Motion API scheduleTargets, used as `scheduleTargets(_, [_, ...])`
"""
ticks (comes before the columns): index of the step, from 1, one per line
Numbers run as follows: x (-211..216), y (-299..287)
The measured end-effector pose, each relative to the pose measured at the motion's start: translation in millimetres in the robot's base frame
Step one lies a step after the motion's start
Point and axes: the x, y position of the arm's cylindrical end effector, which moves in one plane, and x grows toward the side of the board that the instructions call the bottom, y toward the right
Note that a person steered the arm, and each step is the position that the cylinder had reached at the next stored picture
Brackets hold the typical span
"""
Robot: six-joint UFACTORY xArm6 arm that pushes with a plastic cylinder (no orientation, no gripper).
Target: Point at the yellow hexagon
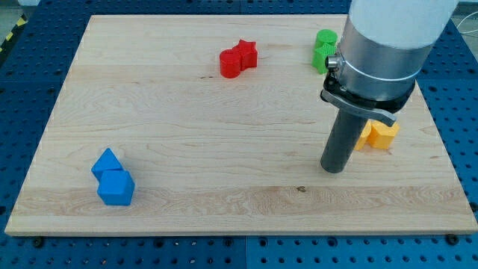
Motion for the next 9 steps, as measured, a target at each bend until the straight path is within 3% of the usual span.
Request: scheduleTargets(9, [-3.2,50.8])
